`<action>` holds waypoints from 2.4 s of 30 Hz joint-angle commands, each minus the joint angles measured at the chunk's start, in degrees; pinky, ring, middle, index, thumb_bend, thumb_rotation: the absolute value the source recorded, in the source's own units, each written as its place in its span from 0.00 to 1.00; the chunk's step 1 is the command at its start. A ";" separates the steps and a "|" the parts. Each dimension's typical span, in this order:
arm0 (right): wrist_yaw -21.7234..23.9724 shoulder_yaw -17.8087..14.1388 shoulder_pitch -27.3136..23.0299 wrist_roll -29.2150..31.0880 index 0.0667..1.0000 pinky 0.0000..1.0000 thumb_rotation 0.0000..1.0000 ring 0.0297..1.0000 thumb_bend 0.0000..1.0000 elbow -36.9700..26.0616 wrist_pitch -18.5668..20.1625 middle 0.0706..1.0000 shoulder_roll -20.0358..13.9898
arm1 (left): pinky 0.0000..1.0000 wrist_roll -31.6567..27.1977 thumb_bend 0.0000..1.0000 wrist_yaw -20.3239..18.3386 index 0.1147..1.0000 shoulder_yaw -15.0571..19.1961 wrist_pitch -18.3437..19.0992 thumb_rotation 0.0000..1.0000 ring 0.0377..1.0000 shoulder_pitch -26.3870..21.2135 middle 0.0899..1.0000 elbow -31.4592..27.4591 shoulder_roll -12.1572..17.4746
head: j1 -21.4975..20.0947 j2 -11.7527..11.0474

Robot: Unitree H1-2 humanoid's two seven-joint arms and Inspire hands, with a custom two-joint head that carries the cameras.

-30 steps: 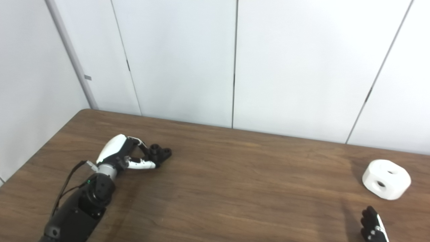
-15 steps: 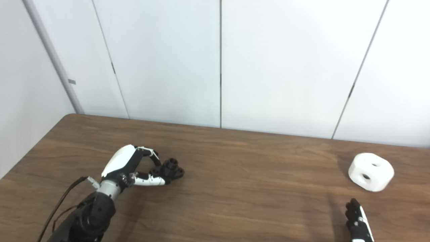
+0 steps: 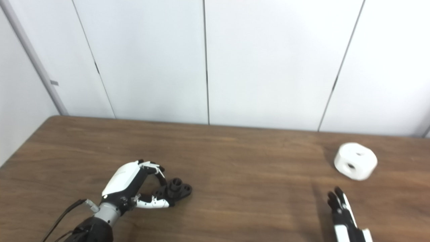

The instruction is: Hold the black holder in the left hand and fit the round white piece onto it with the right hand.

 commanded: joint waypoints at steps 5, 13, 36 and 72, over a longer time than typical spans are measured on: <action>-0.52 0.88 0.56 -1.31 0.97 1.00 0.97 0.96 0.57 -2.52 -0.91 0.95 2.51 | 1.00 1.59 0.52 -0.72 0.42 -0.64 -1.84 0.05 0.90 1.85 0.77 -5.00 -1.67 | -1.41 1.18; -0.97 1.78 0.56 -1.49 0.97 1.00 0.96 0.97 0.59 -4.50 0.99 0.95 3.02 | 1.00 3.24 0.52 -0.59 0.42 -1.93 -5.40 0.05 0.87 4.58 0.75 -5.49 -3.32 | -4.18 3.63; -1.48 2.34 0.82 -3.23 0.96 1.00 0.98 0.94 0.60 -10.29 6.73 0.93 2.61 | 0.99 8.49 0.52 0.89 0.42 -5.21 -12.34 0.05 0.85 8.04 0.74 -2.03 -6.32 | -6.63 8.84; -2.94 -5.45 -11.02 -26.11 0.77 0.88 0.39 0.85 0.82 -19.20 29.63 0.82 -2.12 | 0.91 9.49 0.52 4.23 0.42 -2.14 -18.80 0.04 0.81 10.15 0.71 -0.57 -4.05 | -24.27 1.69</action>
